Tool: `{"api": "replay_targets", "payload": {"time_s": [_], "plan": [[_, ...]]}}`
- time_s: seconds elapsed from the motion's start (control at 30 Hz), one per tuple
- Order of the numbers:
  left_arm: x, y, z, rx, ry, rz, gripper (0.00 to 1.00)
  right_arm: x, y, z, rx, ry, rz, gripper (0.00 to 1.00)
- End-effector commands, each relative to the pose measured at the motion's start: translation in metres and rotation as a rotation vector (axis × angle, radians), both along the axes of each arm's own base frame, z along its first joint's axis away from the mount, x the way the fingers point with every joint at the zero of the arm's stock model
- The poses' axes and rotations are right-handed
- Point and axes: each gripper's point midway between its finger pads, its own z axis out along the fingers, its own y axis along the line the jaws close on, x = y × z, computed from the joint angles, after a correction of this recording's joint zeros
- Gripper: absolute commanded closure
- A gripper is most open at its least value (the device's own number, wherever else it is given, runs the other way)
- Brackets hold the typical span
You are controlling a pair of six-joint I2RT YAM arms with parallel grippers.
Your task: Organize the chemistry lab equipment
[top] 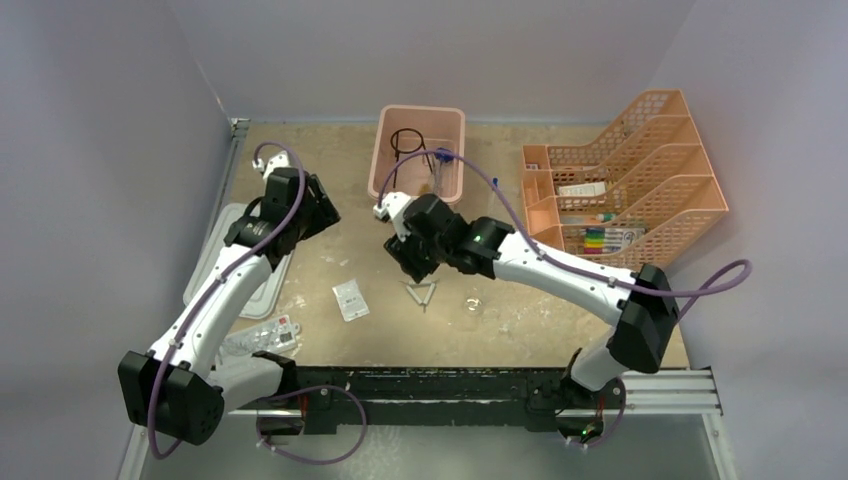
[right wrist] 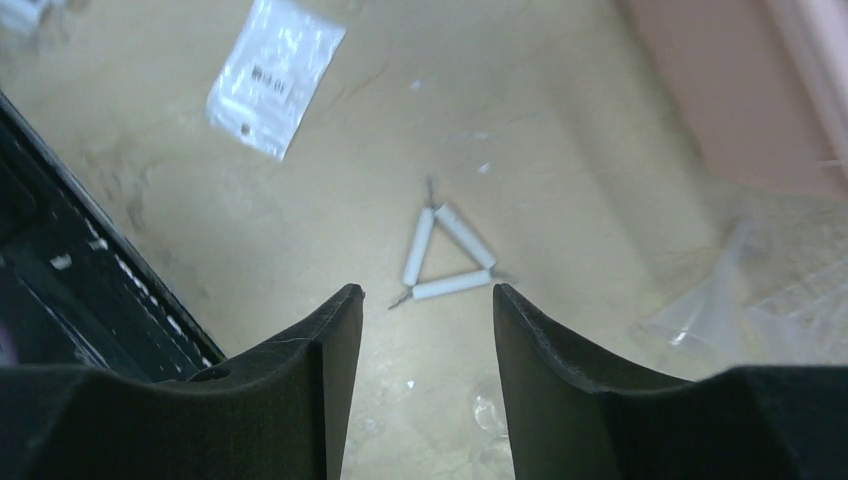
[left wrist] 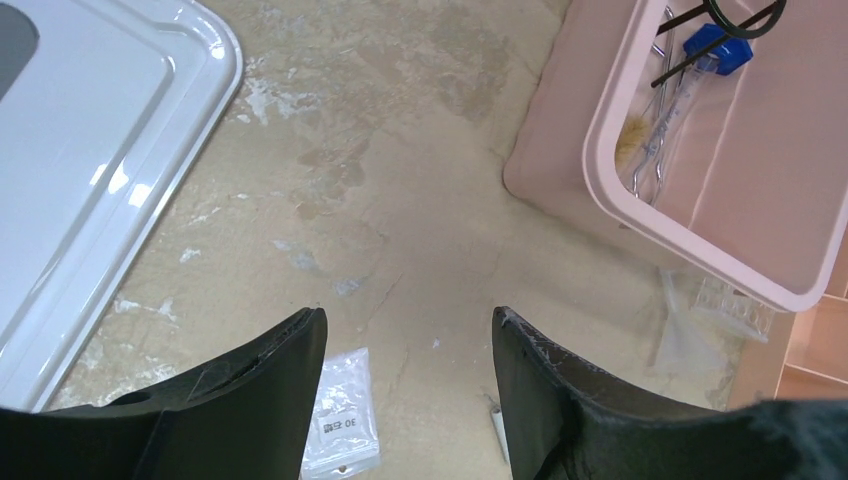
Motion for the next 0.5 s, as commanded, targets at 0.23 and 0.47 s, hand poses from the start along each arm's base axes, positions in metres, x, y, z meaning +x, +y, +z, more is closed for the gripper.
{"api": "replay_targets", "payload": {"time_s": [0.23,0.47], "plan": [[-0.006,0.006,0.007,-0.055,-0.038,0.069,0.39,-0.02,-0.044,-0.058,-0.183,0.077,-0.254,0.34],[-0.006,-0.001,0.002,-0.065,-0.029,0.026,0.39,-0.018,-0.096,-0.06,-0.265,0.046,-0.539,0.01]]}}
